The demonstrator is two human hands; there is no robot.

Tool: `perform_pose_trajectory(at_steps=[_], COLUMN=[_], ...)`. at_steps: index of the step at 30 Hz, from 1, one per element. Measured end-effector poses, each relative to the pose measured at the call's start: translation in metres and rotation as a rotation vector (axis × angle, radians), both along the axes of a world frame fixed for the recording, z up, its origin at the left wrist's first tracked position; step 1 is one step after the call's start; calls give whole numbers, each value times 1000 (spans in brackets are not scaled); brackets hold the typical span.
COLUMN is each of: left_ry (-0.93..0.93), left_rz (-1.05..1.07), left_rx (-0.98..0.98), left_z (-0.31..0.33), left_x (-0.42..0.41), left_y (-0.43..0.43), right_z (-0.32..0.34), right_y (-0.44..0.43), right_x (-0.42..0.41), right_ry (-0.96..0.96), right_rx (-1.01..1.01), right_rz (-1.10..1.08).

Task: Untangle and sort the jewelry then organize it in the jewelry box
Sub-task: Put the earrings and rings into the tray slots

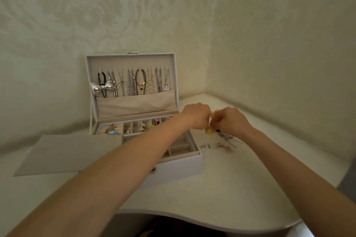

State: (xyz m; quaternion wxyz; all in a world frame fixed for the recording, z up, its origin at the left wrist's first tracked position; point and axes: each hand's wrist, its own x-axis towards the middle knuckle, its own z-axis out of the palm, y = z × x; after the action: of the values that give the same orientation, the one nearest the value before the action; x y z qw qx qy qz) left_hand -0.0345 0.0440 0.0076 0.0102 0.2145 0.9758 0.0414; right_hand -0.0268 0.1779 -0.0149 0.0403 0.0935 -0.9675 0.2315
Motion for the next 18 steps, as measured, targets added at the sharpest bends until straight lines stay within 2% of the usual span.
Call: perform_pose_trajectory(at_steps=[4, 6, 12, 14, 16, 18], left_ry=[60, 1, -96, -107, -42, 25], left_rz=[40, 27, 23, 25, 20, -41], left_rx=[36, 2, -63, -19, 62, 146], left_z=[42, 50, 31, 31, 34, 35], left_x=[27, 41, 54, 53, 50, 48], left_y=[-36, -55, -75, -75, -69, -50], right_z=[25, 30, 23, 27, 32, 31], right_y=[-13, -28, -49, -35, -12, 11], right_x=[19, 30, 38, 35, 29, 25], right_ry=[-14, -57, -69, -65, -54, -81], right_rx=[-319, -362, -222, -263, -255, -100], right_rz=[170, 262, 309, 285, 229, 163])
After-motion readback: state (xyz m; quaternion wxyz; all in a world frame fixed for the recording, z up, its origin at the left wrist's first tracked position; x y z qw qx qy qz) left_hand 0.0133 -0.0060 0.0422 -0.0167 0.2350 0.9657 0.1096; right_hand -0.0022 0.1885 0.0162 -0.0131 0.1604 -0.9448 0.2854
